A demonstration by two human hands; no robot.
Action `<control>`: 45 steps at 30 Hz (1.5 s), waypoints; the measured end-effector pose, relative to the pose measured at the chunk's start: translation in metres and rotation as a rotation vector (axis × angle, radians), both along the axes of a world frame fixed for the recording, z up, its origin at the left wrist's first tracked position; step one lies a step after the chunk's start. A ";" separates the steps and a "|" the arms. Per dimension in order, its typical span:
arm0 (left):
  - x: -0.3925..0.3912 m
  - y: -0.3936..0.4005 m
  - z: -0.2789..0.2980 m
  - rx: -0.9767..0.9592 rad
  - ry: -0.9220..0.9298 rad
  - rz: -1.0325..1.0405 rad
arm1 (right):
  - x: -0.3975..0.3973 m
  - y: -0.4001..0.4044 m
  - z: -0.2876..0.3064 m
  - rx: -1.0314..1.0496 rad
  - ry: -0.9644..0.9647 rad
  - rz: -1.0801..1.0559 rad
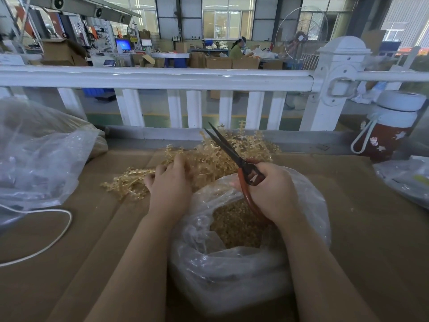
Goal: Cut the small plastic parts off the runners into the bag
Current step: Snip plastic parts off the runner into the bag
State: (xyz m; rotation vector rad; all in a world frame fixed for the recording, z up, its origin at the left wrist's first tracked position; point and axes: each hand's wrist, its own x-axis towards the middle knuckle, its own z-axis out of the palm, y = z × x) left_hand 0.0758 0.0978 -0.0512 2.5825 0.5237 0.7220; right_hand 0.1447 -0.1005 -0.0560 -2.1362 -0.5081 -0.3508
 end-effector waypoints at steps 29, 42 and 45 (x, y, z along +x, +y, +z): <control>0.002 -0.047 0.044 -0.531 -0.072 -0.126 | -0.010 0.007 0.015 0.223 0.133 0.114; 0.002 -0.054 0.045 -0.328 -0.066 -0.111 | 0.002 0.004 0.004 0.177 0.125 0.103; 0.001 -0.056 0.046 -0.386 -0.093 -0.149 | 0.000 0.006 0.004 0.145 0.130 0.132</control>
